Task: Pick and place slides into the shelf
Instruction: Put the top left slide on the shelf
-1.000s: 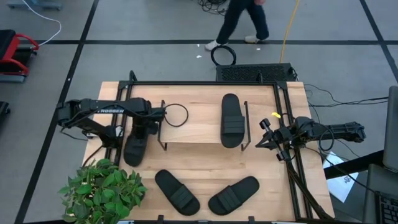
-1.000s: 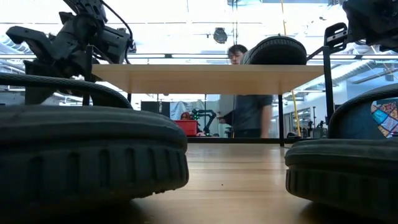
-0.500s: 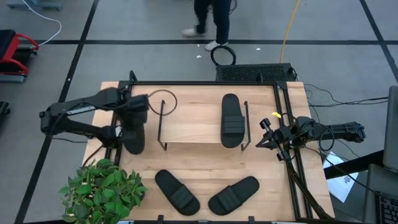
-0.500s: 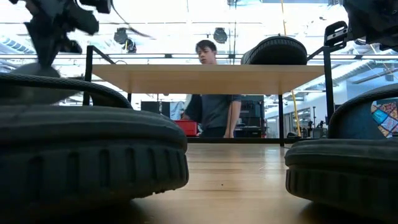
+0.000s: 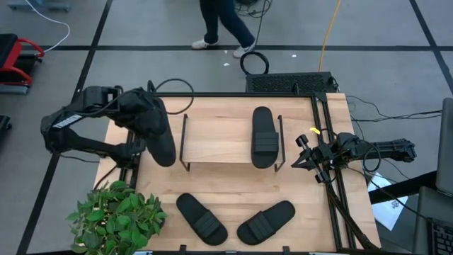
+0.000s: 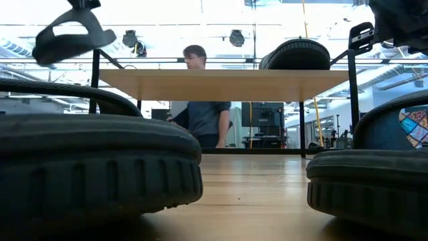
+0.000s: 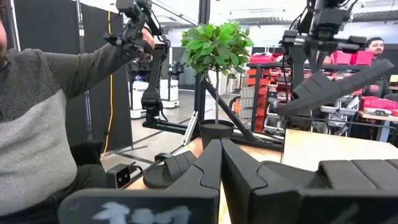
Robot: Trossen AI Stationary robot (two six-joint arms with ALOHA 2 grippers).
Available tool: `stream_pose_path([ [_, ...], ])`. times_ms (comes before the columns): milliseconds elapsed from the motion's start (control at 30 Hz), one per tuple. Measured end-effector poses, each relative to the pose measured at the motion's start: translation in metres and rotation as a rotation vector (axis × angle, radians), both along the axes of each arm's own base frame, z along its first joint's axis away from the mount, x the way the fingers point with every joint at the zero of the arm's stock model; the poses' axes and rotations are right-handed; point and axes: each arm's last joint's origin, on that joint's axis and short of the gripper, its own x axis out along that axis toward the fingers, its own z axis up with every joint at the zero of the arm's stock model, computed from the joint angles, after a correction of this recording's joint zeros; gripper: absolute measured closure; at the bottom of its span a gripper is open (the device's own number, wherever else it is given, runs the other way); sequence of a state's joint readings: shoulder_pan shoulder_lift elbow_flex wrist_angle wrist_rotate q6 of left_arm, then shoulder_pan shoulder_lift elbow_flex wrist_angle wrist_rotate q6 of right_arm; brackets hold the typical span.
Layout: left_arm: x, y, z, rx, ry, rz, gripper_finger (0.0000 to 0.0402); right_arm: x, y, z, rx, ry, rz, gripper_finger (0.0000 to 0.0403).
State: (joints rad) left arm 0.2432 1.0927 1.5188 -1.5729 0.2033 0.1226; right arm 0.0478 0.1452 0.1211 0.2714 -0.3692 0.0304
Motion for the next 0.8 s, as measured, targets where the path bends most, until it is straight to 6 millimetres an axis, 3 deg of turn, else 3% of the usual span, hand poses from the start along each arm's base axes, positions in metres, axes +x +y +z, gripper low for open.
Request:
stream_pose_path([
  [267, 0.01, -0.011, 0.006, -0.053, -0.057, -0.088, 0.0402, 0.0, 0.0, 0.0, -0.009, -0.003, -0.002, 0.0403],
  [567, 0.062, -0.013, -0.006, -0.097, -0.032, -0.236, 0.0401, 0.0, 0.0, 0.0, -0.013, -0.004, -0.001, 0.0403],
  [800, 0.096, -0.009, 0.02, -0.063, -0.116, -0.32, 0.0401, 0.0, 0.0, 0.0, -0.014, -0.004, 0.0, 0.0403],
])
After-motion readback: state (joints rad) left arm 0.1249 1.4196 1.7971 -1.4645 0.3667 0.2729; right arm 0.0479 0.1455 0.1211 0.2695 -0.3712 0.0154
